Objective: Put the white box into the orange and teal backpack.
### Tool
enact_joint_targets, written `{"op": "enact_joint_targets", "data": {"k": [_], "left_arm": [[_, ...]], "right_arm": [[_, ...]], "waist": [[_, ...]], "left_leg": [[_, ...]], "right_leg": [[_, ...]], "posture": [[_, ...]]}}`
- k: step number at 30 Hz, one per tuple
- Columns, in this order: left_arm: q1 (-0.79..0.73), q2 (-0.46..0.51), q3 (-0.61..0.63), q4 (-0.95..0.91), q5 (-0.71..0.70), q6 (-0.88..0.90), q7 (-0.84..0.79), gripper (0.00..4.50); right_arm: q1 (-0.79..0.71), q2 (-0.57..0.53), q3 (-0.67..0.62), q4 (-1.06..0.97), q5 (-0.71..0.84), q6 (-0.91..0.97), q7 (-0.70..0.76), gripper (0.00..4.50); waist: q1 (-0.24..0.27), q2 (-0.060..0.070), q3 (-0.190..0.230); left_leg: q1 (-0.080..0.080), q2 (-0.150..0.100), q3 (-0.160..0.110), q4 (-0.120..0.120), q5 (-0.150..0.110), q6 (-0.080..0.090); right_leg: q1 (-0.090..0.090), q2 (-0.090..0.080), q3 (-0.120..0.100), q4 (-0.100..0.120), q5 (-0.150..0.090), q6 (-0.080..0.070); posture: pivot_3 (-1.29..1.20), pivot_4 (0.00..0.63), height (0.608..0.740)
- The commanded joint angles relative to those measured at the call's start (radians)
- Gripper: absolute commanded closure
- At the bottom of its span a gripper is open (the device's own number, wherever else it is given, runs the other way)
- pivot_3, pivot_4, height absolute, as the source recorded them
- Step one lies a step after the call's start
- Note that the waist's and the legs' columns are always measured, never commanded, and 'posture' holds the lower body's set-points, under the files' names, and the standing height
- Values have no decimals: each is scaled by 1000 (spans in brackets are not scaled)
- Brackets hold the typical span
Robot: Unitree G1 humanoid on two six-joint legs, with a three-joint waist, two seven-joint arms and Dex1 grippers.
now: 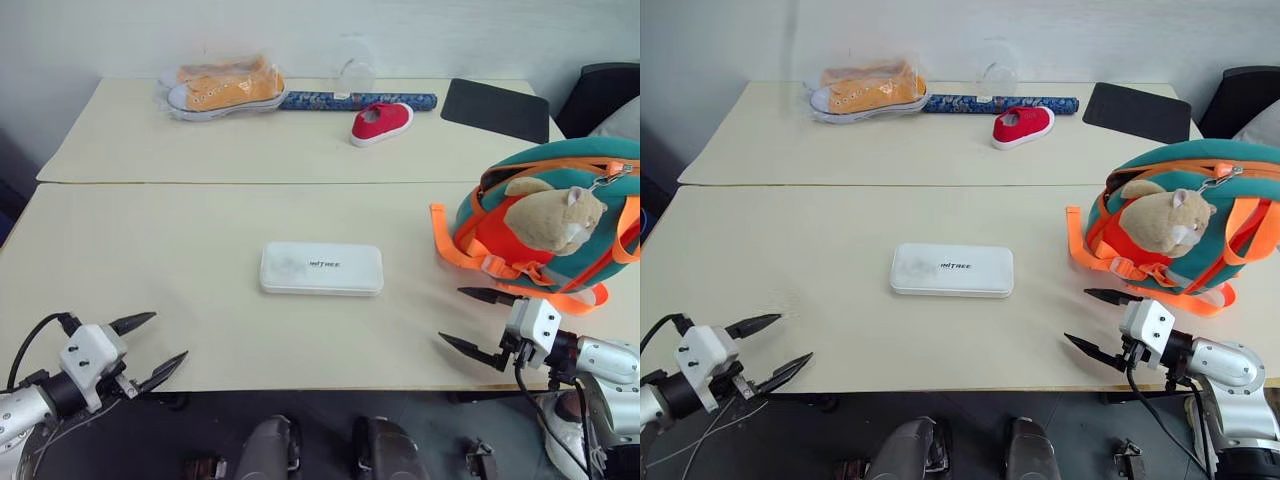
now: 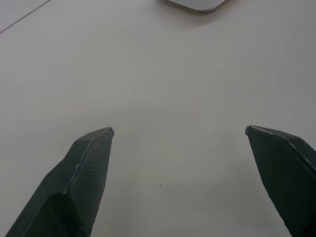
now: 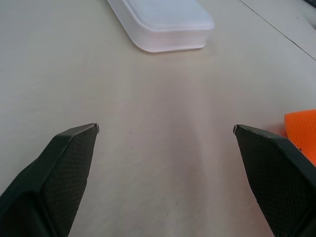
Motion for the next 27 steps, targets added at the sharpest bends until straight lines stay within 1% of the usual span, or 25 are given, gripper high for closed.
{"op": "enact_joint_targets", "data": {"k": [1, 5, 6, 7, 9, 10, 12, 14, 16, 17, 18, 19, 20, 21, 23, 24, 27], "left_arm": [[1, 17, 23, -26, -31, 26, -4, 0], [-24, 34, 18, -51, -97, 114, -19, 0], [-38, 47, 8, -60, -110, 155, -18, 0], [-70, 60, -11, -68, -102, 200, 8, 0], [-146, 68, -45, -75, -93, 273, 69, 391], [-209, 74, -75, -78, -84, 328, 111, 615], [-353, 57, -149, -64, -59, 409, 188, 1191], [-473, 30, -221, -34, -34, 457, 243, 1770], [-561, 2, -282, 6, -1, 489, 283, 2322], [-607, -15, -320, 35, 24, 491, 299, 2679], [-643, -30, -352, 61, 45, 494, 311, 2938], [-667, -40, -376, 79, 58, 495, 315, 3312], [-689, -49, -398, 98, 71, 498, 318, 3595], [-704, -57, -414, 111, 80, 502, 319, 3839], [-728, -67, -449, 128, 96, 521, 317, 4480], [-736, -72, -461, 131, 101, 523, 313, 4491], [-744, -88, -481, 118, 97, 510, 296, 4491]], "right_arm": [[10, -8, 2, -20, 17, 8, 6, 16], [2, -12, 23, -67, 12, 56, -2, 16], [-13, -24, 46, -101, 0, 90, 0, 16], [-39, -31, 70, -139, -5, 162, -20, 16], [-88, -29, 103, -181, -32, 258, -71, 0], [-109, -29, 119, -189, -43, 297, -86, 189], [-162, -19, 158, -178, -102, 316, -122, 595], [-209, -3, 191, -157, -148, 334, -161, 1246], [-249, 12, 215, -122, -192, 334, -199, 1869], [-274, 22, 227, -94, -228, 324, -233, 2235], [-294, 28, 239, -70, -257, 314, -257, 2539], [-310, 31, 253, -51, -279, 301, -268, 2944], [-329, 34, 270, -27, -308, 276, -281, 3285], [-344, 40, 283, -6, -329, 254, -296, 3509], [-373, 67, 300, 28, -336, 238, -309, 4242], [-385, 80, 308, 36, -337, 236, -308, 4438], [-409, 125, 338, 29, -339, 244, -305, 4438]], "waist": [[0, 0, 0], [-1, 0, 0], [-1, 0, 0], [-1, 0, 0], [-1, 0, 0], [0, 0, 0], [8, 0, 0], [15, 0, 0], [16, 0, 0], [16, 0, 0], [14, 0, 0], [11, 0, 0], [8, 0, 0], [3, 0, 0], [-2, -1, 0], [-3, -1, 0], [-4, -1, 0]], "left_leg": [[0, 0, 0, 0, 0, 0], [0, 0, 0, 0, 0, 0], [0, 0, 0, 0, 0, 0], [0, 0, 0, 1, 1, 0], [0, 0, 0, 1, 2, 0], [1, -1, 0, 1, 3, 0], [1, -1, -1, 1, 4, -1], [1, -1, -2, 1, 5, -3], [0, -2, -1, 0, 5, -3], [0, -3, -1, 0, 5, -3], [0, -4, -1, 0, 5, -2], [0, -4, -1, 0, 6, 0], [-1, -5, 0, 0, 9, 5], [-1, -5, 0, 0, 9, 5], [-1, -5, 0, 0, 9, 6], [-1, -4, 0, 1, 9, 6], [-1, -2, 0, 1, 10, 5]], "right_leg": [[0, 0, 0, 0, 0, 0], [0, 0, 0, 0, 0, 0], [0, 0, 0, 1, 0, 0], [0, 0, 0, 1, 0, 0], [0, 0, 0, 3, 0, 0], [-1, -1, 0, 5, 0, 0], [-1, -2, 0, 7, 0, 0], [-2, -2, -1, 8, 0, 0], [-2, -2, -1, 8, 0, 0], [-2, -2, -1, 8, 0, 0], [-2, -1, -2, 10, 0, 0], [-1, -1, -3, 11, 0, 0], [-2, -1, -3, 11, 0, 0], [-1, -1, -4, 11, 0, 0], [-1, 0, -6, 11, 0, 0], [-1, 0, -7, 11, 0, 0], [0, 2, -6, 11, 0, 0]], "posture": [[0, 150, 740], [0, 150, 740], [0, 150, 740], [0, 150, 740], [0, 150, 740], [0, 150, 740], [0, 150, 740], [0, 150, 740], [0, 150, 740], [0, 150, 740], [0, 150, 740], [0, 150, 740], [0, 150, 740], [0, 150, 740], [0, 150, 740], [0, 150, 740], [0, 150, 740]]}}
